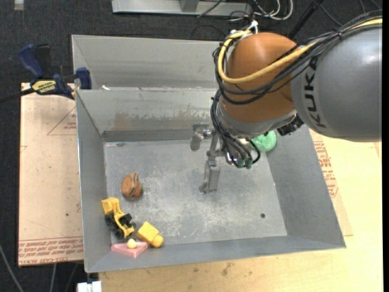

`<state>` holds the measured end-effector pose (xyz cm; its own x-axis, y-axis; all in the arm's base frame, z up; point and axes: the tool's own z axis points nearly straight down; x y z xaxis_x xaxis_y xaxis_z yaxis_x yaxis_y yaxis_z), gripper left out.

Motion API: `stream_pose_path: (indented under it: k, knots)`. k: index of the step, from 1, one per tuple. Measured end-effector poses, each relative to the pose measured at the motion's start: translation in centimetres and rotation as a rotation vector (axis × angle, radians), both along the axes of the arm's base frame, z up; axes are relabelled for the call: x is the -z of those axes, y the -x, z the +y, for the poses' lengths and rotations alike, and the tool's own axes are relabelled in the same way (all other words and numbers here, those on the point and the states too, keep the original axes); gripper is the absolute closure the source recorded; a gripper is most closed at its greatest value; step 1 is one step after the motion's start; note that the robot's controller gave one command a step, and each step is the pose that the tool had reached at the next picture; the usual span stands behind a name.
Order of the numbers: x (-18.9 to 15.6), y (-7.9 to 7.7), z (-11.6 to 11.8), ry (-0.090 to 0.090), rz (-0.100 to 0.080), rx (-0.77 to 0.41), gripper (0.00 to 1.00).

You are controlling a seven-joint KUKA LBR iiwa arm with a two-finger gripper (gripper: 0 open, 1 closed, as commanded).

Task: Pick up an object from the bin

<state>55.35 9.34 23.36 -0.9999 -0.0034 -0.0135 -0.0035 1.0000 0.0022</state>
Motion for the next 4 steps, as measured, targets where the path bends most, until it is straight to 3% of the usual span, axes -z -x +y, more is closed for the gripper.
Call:
stream_pose_path:
  k: [1, 2, 3, 4]
  knots:
    - [5.6, -0.6, 3.4, 0.0, 0.006, 0.013, 0.0]
    - [8.2, -1.7, 4.8, 0.0, 0.021, 0.064, 0.0]
    - [11.2, -1.2, 8.7, -0.004, 0.003, 0.264, 0.0]
    - [16.1, -4.2, 11.5, 0.002, 0.01, -0.07, 1.0]
